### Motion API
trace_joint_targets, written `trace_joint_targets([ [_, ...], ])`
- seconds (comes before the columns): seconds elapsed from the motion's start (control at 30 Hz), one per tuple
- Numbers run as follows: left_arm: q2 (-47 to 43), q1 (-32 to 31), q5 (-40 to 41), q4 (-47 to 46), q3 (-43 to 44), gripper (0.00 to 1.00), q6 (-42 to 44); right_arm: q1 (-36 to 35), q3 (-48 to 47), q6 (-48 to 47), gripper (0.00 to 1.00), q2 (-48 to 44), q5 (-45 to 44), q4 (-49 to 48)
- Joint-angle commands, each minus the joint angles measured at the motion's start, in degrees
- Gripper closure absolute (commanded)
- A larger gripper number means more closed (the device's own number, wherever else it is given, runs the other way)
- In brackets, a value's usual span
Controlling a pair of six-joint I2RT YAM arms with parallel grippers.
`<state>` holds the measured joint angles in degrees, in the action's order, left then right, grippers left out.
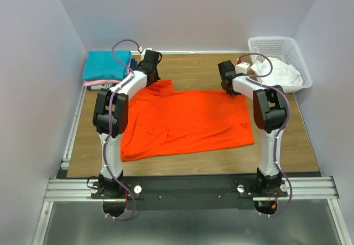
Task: Fold and stack the t-shirts
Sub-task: Fold the tshirt
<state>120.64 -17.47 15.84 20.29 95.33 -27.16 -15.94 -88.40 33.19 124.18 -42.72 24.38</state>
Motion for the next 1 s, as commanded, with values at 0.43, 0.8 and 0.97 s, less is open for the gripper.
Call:
trace_joint_targets([
  [0.43,-19.0,-2.3,3.8,-3.7,-20.2,1.00,-6.4,-1.0,4.4,-1.1,0.99,-6.7,-1.3,1.5],
  [0.8,-33.0,-7.0,8.9,-2.5,-32.3,1.00,-11.8,-3.2,12.4,-0.3,0.99,-14.8,-2.8,0.6],
  [0.97,-40.3,-8.6,10.3,-1.1,-38.6,1.00,-14.7,-3.4,15.8,-0.1,0.99,-18.4,-2.8,0.5],
])
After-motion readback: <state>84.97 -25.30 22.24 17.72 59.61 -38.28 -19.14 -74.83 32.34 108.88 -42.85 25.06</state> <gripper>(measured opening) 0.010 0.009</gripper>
